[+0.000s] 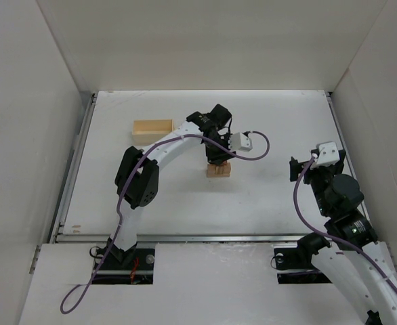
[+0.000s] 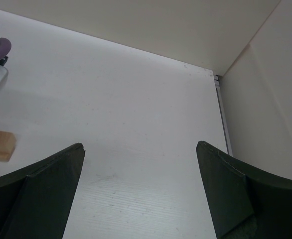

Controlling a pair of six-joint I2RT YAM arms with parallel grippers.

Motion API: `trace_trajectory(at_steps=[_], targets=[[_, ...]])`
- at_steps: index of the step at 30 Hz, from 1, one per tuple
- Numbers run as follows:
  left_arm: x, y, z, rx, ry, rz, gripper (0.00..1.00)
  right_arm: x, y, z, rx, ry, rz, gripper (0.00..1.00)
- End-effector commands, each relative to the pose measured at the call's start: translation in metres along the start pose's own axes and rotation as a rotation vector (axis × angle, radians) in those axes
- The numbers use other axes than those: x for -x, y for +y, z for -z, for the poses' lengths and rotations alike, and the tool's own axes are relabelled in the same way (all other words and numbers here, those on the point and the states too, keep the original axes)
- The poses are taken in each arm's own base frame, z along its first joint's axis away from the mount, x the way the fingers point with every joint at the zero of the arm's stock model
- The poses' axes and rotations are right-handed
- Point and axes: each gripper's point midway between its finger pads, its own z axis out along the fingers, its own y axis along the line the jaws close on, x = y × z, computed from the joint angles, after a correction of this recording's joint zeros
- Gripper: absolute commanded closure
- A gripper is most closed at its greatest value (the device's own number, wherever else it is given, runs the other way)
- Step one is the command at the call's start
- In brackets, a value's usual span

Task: Build the wood block tower

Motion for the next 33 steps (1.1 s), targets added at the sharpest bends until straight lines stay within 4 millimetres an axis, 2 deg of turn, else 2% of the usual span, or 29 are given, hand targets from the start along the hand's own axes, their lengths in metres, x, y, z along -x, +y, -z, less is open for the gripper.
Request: trace_trajectory(at_steps=[1,25,29,33], targets=[[0.0133,-0.0048,0.0151,-0.018,-0.042,-0.002,0.65,0.0152,-0.0029,-0.0002,-0.013,-0.062,-0.021,0.0],[0.0177,-0.0048,0.0224,0.005,-0.054,0.062,0.68,0.0152,-0.0029,-0.0002,-0.013,-0.062,-0.021,0.0],[0.0177,-0.0048,0.0224,0.005,-0.054,0.062,0.66,0.0152,-0.0029,-0.0002,-0.013,-0.062,-0.021,0.0],[0.0166,-0.0036,0.0226,0.012,-0.048,0.063,0.57,0.0152,-0.0029,-0.0002,-0.013,-0.062,-0.021,0.0]])
